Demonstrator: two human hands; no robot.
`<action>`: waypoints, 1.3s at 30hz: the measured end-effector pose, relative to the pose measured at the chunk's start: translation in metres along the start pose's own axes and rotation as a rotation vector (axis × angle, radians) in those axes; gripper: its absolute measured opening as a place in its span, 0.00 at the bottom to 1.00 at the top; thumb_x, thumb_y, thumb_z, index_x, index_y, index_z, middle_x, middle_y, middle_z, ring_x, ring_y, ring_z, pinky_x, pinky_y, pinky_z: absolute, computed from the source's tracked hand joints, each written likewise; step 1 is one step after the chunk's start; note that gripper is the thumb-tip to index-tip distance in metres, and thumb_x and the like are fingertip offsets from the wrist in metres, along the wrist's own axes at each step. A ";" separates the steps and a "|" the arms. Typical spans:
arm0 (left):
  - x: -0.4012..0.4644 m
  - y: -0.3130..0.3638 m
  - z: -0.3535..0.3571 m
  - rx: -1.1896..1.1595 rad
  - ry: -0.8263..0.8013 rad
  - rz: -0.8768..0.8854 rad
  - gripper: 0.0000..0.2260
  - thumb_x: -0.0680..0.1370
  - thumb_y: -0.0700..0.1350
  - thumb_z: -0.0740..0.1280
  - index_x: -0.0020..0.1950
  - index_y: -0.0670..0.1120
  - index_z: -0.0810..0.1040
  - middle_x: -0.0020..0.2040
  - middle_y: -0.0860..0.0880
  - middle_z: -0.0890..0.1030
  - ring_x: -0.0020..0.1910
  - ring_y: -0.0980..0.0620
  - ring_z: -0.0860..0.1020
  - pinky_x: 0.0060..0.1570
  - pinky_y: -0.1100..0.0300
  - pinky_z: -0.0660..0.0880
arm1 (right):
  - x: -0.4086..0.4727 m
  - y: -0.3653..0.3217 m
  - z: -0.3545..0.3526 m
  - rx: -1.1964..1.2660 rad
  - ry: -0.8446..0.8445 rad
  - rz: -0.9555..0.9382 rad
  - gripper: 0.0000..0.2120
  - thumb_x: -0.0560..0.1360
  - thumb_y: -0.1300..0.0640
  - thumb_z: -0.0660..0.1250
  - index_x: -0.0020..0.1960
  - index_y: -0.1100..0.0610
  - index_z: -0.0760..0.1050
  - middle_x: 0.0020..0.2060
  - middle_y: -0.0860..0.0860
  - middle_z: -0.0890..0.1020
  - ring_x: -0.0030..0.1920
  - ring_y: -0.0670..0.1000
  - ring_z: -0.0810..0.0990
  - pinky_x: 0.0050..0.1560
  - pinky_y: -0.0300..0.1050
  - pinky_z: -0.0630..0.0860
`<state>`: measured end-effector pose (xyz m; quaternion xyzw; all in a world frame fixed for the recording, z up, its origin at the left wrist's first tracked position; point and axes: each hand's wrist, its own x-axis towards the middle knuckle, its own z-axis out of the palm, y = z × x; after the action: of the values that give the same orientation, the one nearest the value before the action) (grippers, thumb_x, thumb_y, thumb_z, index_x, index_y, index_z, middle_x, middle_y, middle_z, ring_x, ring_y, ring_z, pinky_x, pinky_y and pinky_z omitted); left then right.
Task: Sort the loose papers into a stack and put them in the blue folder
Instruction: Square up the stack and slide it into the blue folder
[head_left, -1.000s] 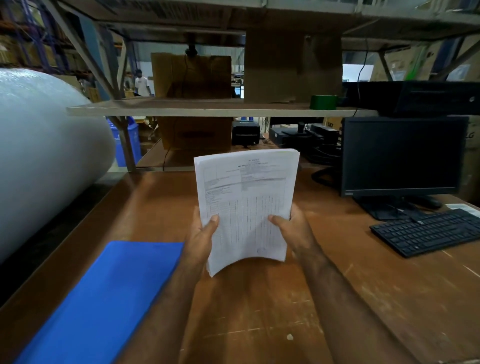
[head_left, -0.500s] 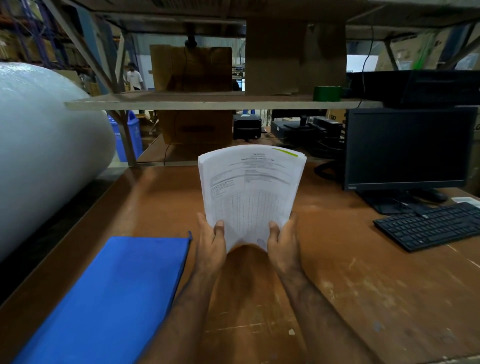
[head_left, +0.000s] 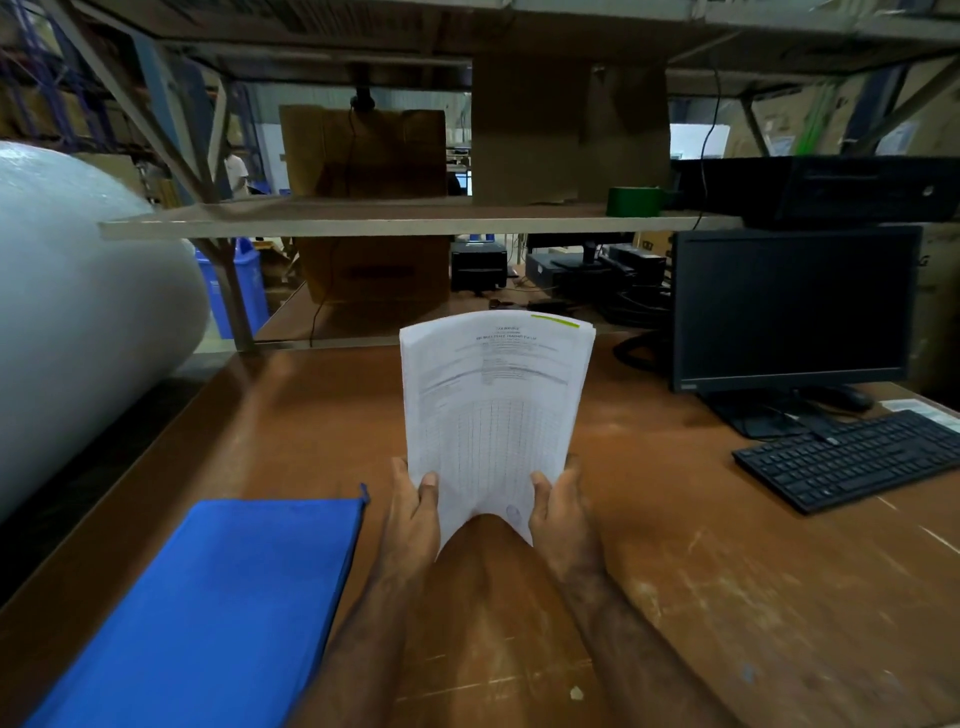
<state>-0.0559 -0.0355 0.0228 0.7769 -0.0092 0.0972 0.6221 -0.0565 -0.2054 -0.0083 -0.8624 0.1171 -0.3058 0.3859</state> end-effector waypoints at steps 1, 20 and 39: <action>0.001 -0.001 -0.001 -0.012 -0.013 -0.010 0.19 0.87 0.46 0.57 0.78 0.45 0.61 0.67 0.50 0.75 0.68 0.48 0.74 0.64 0.57 0.72 | 0.000 0.002 0.000 0.007 -0.023 -0.001 0.14 0.83 0.53 0.62 0.61 0.63 0.69 0.43 0.50 0.77 0.40 0.51 0.80 0.30 0.34 0.70; 0.008 -0.023 -0.047 0.014 -0.330 -0.401 0.20 0.79 0.36 0.62 0.69 0.50 0.78 0.70 0.46 0.74 0.68 0.46 0.73 0.69 0.50 0.72 | -0.005 0.021 -0.035 0.139 -0.685 0.164 0.17 0.85 0.58 0.60 0.72 0.53 0.75 0.69 0.46 0.76 0.67 0.44 0.71 0.62 0.36 0.66; 0.019 0.018 -0.066 -0.252 -0.432 0.041 0.31 0.70 0.51 0.74 0.73 0.65 0.72 0.70 0.67 0.74 0.69 0.59 0.74 0.65 0.59 0.73 | 0.017 -0.011 -0.065 0.565 -0.634 -0.063 0.32 0.79 0.54 0.71 0.78 0.37 0.63 0.73 0.37 0.72 0.71 0.44 0.74 0.67 0.52 0.77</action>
<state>-0.0486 0.0268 0.0574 0.6957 -0.1698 -0.0601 0.6954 -0.0837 -0.2444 0.0408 -0.7773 -0.1223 -0.0574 0.6144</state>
